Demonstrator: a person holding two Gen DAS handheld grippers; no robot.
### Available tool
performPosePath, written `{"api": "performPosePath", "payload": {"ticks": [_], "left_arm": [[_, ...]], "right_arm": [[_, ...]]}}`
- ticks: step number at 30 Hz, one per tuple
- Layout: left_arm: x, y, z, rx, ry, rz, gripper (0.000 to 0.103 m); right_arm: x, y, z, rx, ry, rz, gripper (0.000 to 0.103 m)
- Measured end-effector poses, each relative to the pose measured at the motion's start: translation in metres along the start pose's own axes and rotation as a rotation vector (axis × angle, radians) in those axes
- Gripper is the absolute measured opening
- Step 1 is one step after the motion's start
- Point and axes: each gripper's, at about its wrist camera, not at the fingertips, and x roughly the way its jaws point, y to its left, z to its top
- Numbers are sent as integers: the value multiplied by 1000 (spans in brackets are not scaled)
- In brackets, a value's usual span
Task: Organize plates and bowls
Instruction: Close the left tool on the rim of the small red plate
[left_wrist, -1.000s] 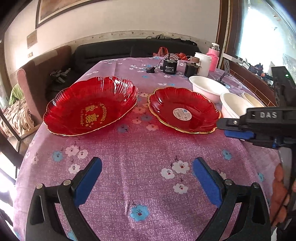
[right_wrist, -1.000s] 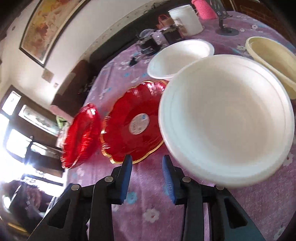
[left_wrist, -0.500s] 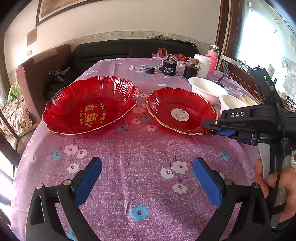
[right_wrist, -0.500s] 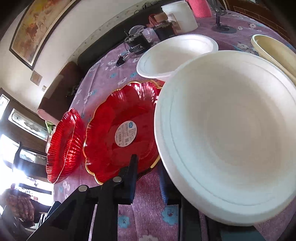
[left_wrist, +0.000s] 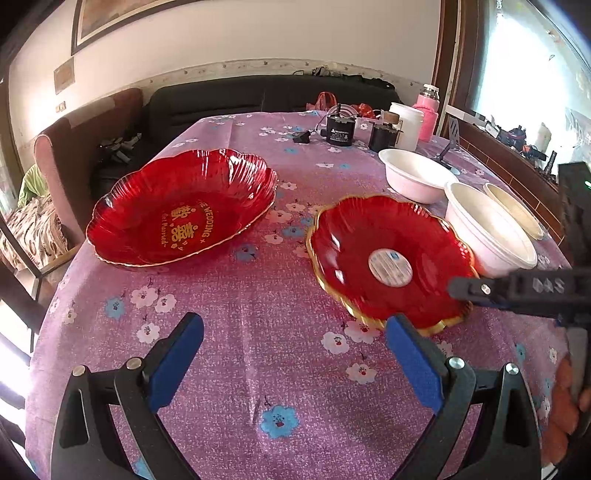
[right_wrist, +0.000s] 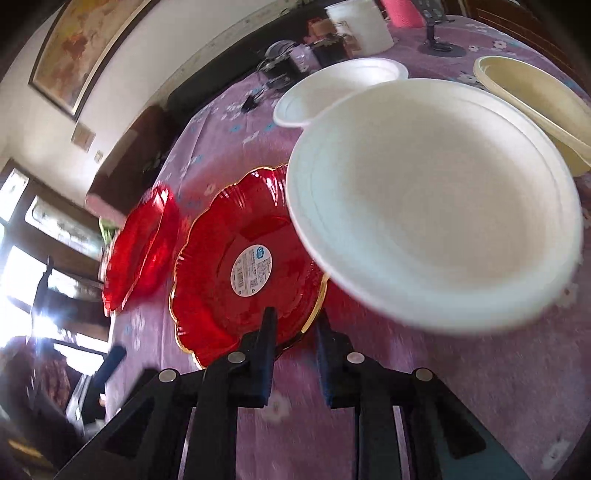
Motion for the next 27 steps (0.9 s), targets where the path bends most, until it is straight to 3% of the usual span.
{"api": "performPosePath", "payload": {"ticks": [7, 12, 16, 18, 20, 21, 23, 25, 27], "left_arm": [[1, 2, 0, -22, 19, -34, 99], [2, -2, 0, -28, 41, -72, 99], [2, -1, 5, -54, 61, -135, 96], [4, 3, 10, -85, 84, -187, 94], [8, 5, 14, -114, 114, -238, 93], [12, 5, 17, -120, 136, -257, 92], [20, 1, 20, -127, 169, -274, 84], [27, -4, 23, -122, 198, -291, 67], [35, -8, 26, -126, 220, -281, 66]], "right_arm": [[-24, -6, -20, -103, 24, -50, 21], [-40, -13, -25, -138, -6, -78, 21], [-49, -11, -22, -151, -49, -51, 22], [-52, -13, -21, -143, -70, -20, 34], [-54, -16, -21, -129, -83, -1, 53], [-55, -17, -21, -119, -93, 10, 54], [-53, -18, -19, -100, -98, 26, 54], [-49, -23, -19, -80, -97, 37, 54], [-44, -29, -17, -50, -86, 34, 54]]}}
